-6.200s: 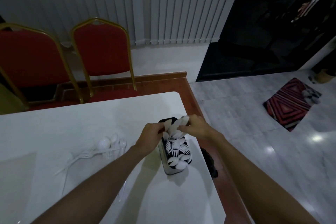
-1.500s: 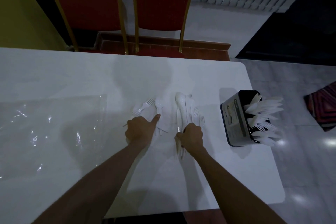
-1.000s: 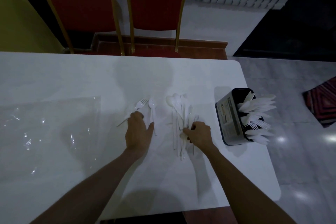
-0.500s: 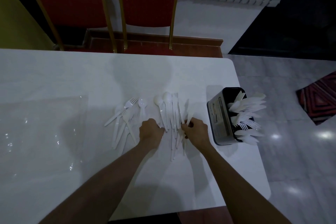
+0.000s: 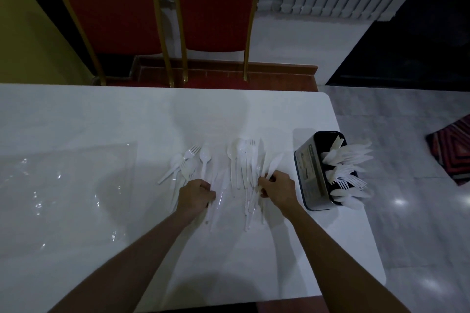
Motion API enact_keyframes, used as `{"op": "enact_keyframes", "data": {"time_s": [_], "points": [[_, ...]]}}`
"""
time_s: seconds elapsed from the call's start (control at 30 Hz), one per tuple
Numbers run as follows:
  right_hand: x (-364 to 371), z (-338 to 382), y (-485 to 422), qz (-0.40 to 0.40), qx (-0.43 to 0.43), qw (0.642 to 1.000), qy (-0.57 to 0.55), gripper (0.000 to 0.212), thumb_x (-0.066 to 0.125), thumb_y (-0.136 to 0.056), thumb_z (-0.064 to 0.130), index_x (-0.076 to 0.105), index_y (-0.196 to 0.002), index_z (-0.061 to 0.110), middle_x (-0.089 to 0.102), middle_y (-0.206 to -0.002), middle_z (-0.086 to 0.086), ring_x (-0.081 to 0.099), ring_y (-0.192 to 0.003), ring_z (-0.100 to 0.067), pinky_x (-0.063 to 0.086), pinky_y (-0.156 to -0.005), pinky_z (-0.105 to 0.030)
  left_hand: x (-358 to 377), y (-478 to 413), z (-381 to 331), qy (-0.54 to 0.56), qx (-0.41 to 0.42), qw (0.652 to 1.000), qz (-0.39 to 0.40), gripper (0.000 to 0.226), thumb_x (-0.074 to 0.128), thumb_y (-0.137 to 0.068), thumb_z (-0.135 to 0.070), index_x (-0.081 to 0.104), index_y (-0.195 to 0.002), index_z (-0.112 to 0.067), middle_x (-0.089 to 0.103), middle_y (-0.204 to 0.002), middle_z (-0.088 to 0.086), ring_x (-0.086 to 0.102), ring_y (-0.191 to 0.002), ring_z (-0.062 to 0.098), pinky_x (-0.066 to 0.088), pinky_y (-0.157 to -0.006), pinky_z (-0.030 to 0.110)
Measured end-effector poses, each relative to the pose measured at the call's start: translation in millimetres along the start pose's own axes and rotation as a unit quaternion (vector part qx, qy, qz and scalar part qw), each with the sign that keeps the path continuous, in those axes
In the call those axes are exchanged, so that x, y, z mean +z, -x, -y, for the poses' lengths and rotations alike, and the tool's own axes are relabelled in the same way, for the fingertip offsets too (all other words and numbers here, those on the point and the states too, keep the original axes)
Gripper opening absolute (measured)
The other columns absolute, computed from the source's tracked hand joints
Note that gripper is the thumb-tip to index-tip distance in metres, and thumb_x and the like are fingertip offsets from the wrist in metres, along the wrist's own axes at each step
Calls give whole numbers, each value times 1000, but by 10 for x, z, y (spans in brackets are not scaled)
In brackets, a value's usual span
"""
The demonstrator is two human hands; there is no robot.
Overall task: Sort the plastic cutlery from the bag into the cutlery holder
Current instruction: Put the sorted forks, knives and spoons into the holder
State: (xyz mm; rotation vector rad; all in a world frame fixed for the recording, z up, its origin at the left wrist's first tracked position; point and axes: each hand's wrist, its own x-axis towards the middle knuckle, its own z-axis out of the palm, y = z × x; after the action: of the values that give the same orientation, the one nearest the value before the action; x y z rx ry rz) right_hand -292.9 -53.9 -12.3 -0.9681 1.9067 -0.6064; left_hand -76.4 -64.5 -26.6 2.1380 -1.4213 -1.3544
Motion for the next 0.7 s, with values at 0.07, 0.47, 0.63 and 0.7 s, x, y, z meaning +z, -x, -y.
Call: {"op": "enact_keyframes", "data": {"time_s": [0.07,0.47,0.63,0.7], "points": [[-7,19,15,-1,3,1000,-1,18,63,-90,14,67,-94,-3,70,-81,-16,68,-62,-16,60,-70,-27,25,14,22,-25,12,1000,-1,12,77,-65,-20,66,-69,-18,69,-68,-1,68,-73,20,54,-75,29],[-36,-107,93,-23,-20,999,40,7,68,-87,11,62,-83,9,66,-78,-5,66,-69,-20,59,-62,-27,150,124,45,-162,57,985,18,39,71,-67,-24,39,-48,-16,41,-49,-4,48,-52,16,28,-43,20],[119,-31,62,5,-40,993,107,17,70,-85,15,64,-77,1,62,-69,-9,63,-62,-21,57,-62,-27,29,167,139,-112,47,993,-6,21,77,-69,-28,61,-65,-13,61,-64,-2,58,-63,15,41,-58,22],[239,23,26,-11,-50,988,144,22,69,-84,16,56,-68,10,54,-62,0,56,-56,-16,50,-61,-26,-12,161,138,-90,45,995,-11,20,77,-68,-26,59,-65,-19,61,-64,-6,60,-67,16,43,-62,23]]}}
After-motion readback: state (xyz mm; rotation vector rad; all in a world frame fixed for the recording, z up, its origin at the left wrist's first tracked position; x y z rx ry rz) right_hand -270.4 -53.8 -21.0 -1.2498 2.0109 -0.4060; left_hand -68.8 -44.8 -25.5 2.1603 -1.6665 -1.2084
